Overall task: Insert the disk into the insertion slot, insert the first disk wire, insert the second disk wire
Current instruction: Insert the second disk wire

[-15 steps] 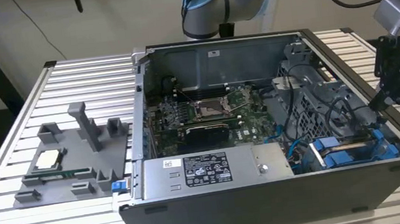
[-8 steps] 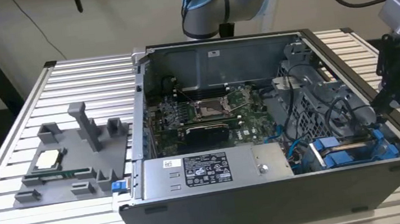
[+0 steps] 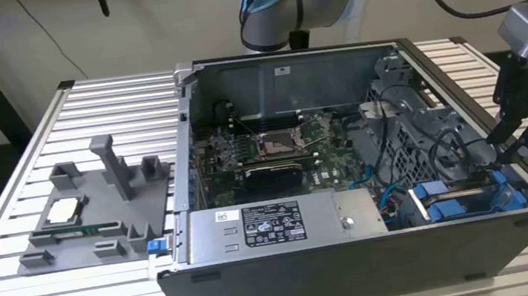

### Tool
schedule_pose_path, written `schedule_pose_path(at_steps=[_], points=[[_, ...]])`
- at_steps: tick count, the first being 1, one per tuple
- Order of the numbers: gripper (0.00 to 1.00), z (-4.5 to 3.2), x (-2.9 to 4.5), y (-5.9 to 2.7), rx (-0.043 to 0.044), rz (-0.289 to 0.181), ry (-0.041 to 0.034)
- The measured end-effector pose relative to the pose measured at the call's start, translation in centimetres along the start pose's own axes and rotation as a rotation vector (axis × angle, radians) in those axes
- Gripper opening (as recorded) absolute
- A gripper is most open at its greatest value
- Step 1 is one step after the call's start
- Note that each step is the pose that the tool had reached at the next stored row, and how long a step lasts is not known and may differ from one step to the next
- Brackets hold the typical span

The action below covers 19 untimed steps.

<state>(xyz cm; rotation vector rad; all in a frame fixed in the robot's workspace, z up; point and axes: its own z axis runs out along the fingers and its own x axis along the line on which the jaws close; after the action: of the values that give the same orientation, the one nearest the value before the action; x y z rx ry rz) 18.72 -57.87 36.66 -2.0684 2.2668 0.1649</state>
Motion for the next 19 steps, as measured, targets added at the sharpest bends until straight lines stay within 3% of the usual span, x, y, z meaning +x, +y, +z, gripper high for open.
schedule_pose_path(at_steps=[3,5,7,10,14,16,19], points=[[0.36,0.38,0.26,-0.09,0.0004,0.003,-0.0003],[0.27,0.55,0.4,-0.16,0.0006,0.006,-0.0017],[0.27,0.67,0.53,-0.2,-0.0001,0.009,-0.0132],[0.27,0.74,0.62,-0.21,-0.0032,0.012,-0.0504],[0.27,0.78,0.74,-0.22,-0.0083,0.015,-0.1071],[0.27,0.77,0.79,-0.22,-0.0113,0.015,-0.139],[0.27,0.77,0.83,-0.27,-0.0169,0.015,-0.194]])
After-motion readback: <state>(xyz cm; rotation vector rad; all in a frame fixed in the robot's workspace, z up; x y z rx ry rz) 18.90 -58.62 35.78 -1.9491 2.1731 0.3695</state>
